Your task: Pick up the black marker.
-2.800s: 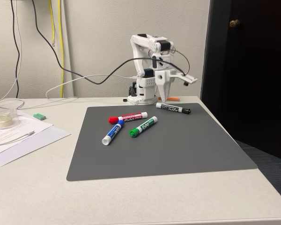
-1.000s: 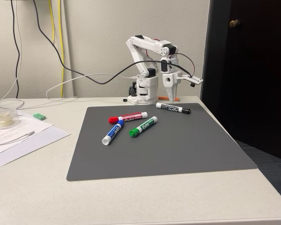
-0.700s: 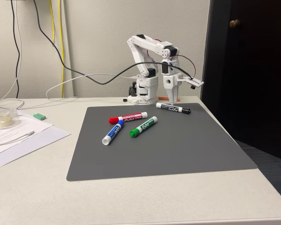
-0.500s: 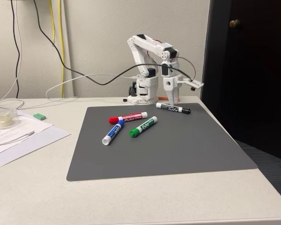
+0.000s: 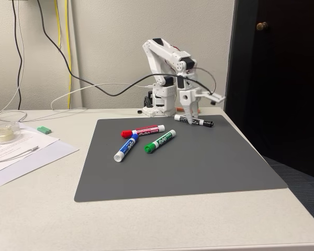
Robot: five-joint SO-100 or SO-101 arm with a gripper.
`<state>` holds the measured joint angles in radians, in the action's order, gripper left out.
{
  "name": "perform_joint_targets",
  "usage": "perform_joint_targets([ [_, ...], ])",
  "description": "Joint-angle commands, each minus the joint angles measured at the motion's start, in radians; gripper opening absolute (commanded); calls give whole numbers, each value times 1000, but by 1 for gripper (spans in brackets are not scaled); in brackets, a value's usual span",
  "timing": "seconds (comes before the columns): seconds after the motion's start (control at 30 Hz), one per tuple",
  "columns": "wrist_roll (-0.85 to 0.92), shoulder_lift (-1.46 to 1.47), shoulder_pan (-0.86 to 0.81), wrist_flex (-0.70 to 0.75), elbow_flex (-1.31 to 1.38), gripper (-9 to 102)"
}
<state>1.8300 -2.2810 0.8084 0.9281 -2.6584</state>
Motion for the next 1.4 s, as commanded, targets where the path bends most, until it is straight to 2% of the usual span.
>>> perform_joint_targets([
  [0.0, 26, -51, -31, -54, -48, 25],
  [0.17, 75, -144, -57, -87, -132, 13],
  [0.6, 110, -153, -74, -51, -133, 0],
  [0.93, 72, -149, -74, -12, -78, 0],
  [1.07, 20, -35, -69, 97, 84, 0],
  [1.23, -60, 229, -58, 327, 436, 0],
  [1.37, -137, 284, -51, 391, 577, 0],
])
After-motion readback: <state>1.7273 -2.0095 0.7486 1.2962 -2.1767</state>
